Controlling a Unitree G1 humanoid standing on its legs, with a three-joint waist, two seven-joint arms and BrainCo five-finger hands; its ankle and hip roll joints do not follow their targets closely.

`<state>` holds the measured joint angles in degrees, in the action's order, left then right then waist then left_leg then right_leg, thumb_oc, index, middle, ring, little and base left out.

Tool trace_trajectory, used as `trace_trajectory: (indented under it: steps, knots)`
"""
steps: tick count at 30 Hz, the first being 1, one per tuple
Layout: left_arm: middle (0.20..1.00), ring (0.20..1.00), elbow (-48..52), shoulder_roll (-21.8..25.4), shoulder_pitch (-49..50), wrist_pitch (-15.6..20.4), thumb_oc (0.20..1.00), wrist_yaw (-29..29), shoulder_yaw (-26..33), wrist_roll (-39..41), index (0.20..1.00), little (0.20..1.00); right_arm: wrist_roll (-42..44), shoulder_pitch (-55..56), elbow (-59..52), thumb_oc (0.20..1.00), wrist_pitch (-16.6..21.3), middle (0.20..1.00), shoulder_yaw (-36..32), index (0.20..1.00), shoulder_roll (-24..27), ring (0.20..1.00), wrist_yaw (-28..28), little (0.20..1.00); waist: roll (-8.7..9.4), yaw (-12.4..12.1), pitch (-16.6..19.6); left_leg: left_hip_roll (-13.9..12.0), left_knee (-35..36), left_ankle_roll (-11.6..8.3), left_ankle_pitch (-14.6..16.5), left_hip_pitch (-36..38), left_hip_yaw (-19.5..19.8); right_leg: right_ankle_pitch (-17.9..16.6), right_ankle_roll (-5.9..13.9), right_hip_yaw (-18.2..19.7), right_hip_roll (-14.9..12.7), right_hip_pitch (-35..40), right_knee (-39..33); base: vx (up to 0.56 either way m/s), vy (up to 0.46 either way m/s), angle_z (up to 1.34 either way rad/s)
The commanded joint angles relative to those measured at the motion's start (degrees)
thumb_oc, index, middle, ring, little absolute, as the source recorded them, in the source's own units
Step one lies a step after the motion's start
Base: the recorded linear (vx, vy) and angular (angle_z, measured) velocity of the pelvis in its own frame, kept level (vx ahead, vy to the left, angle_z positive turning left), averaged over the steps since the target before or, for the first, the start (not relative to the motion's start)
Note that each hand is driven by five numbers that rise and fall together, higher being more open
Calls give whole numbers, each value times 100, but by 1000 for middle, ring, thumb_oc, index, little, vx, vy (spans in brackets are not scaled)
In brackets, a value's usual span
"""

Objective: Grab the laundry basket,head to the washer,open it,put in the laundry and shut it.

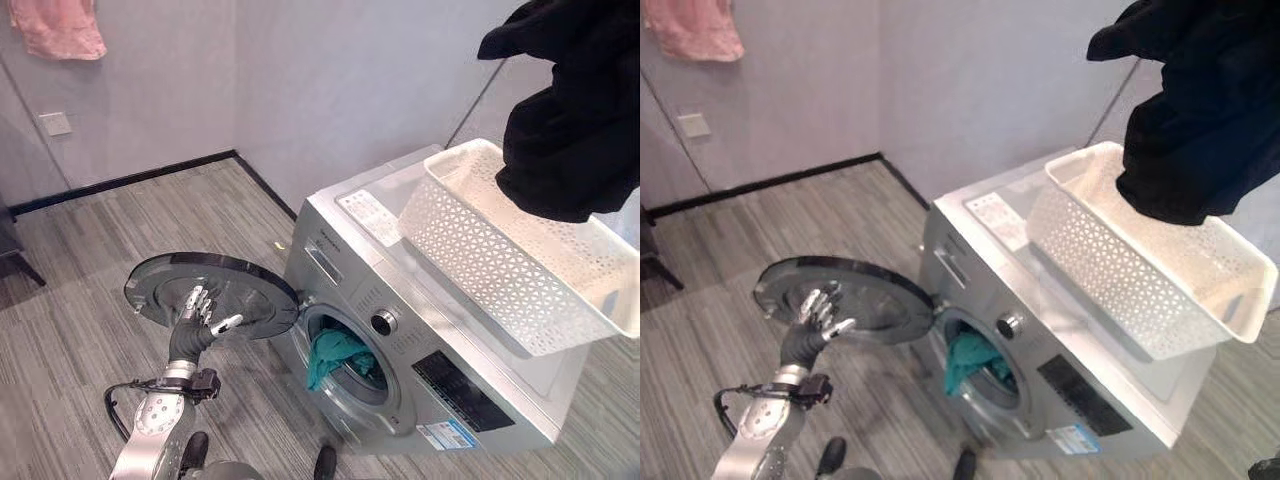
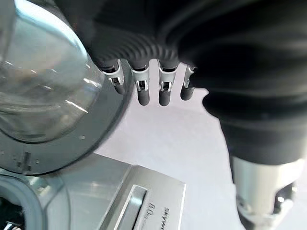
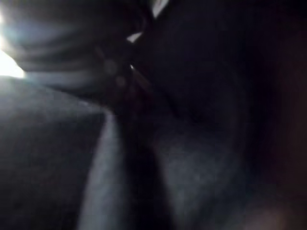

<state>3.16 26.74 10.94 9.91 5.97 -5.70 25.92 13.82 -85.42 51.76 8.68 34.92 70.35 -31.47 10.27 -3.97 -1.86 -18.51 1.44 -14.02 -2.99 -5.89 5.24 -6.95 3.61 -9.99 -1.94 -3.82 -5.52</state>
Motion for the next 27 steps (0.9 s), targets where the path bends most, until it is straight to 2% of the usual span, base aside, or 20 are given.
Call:
trace_trajectory:
  steps: [1,4,5,6,7,8,9,10,13,16,17,21,23,27]
  knots:
    - [1000,1000,252,280,-321,397,1000,0,-346,-313,1000,1000,71,-633,-438,200,182,200,-346,200,562,200,-257,200,241,-36,122,-283,-464,315,-664,1274,24,627,451,134,-387,432,52,-108,289,-3]
    - [1000,1000,275,277,-383,403,1000,63,-328,-423,1000,1000,-125,-278,-908,200,141,200,-638,200,464,200,-249,200,218,98,116,-184,-412,447,-171,1416,-157,489,526,230,-520,361,55,-89,188,-20]
    - [1000,1000,279,297,-434,409,1000,99,-319,-524,1000,1000,-227,37,-1176,200,122,200,-930,200,323,200,-236,200,213,178,105,-94,-398,522,179,1521,-274,373,589,349,-611,291,76,-110,173,-27]
    - [1000,1000,275,310,-430,411,1000,101,-314,-531,1000,1000,-243,111,-1209,200,113,200,-1006,200,317,200,-242,200,246,164,93,-71,-416,531,157,1510,-288,329,585,366,-629,274,79,-88,192,-31]
    - [1000,1000,275,317,-455,397,1000,115,-325,-563,1000,1000,-264,205,-1271,200,105,200,-1085,200,253,200,-238,200,219,209,100,-43,-384,566,343,1581,-324,335,614,391,-658,269,94,-124,207,-25]
    - [1000,1000,268,367,-535,387,1000,148,-340,-646,1000,1000,-284,611,-1531,200,93,200,-1452,200,51,200,-208,200,260,290,62,96,-344,665,685,1691,-413,199,678,487,-809,177,189,-96,212,-29]
    - [1000,1000,266,382,-532,388,1000,149,-339,-648,1000,1000,-293,672,-1558,200,84,200,-1512,200,46,200,-211,200,281,279,59,107,-356,675,699,1700,-425,202,686,501,-818,179,195,-127,201,-24]
    - [1000,1000,264,397,-567,373,1000,157,-342,-688,1000,1000,-315,763,-1651,200,76,200,-1607,200,-25,200,-183,200,283,327,51,162,-322,712,849,1764,-467,163,717,548,-861,144,226,-57,144,-14]
    - [1000,1000,293,427,-626,362,1000,162,-383,-759,1000,1000,-531,1196,-2088,200,14,200,-1988,200,-356,200,-169,200,278,397,-44,460,-309,939,1394,1952,-579,-6,861,759,-1081,8,352,-114,245,-25]
    - [1000,1000,370,488,-711,396,1000,179,-357,-801,1000,1000,-642,1189,-2327,200,-5,200,-2078,200,-602,200,-138,200,270,446,-181,829,-289,1157,1799,2105,-738,-461,1071,843,-1352,-171,393,-142,267,-36]
    - [1000,1000,378,490,-752,410,1000,183,-362,-786,1000,1000,-657,1165,-2419,200,-6,200,-2079,200,-667,200,-129,200,251,441,-211,935,-257,1232,1893,2185,-799,-650,1138,877,-1438,-182,346,-127,303,-51]
    - [1000,1000,378,460,-993,405,1000,205,-367,-841,1000,1000,-805,1292,-2841,200,-68,200,-2223,200,-846,200,-90,200,161,528,-287,1342,-188,1450,2062,2340,-901,-875,1139,908,-1708,-240,244,-90,259,-31]
    - [1000,1000,363,494,-1107,366,1000,188,-364,-901,1000,1000,-883,1473,-3133,200,-78,200,-2311,200,-963,200,-7,200,155,584,-294,1490,-170,1502,2031,2371,-901,-974,1130,969,-1787,-289,290,-52,144,-10]
    - [1000,1000,306,626,-1454,272,1000,149,-393,-1025,1000,1000,-1167,2033,-3813,200,-127,200,-2585,200,-1338,200,149,200,105,655,-260,1617,-48,1613,2067,2507,-890,-1046,1139,1057,-1809,-282,328,-55,126,-11]
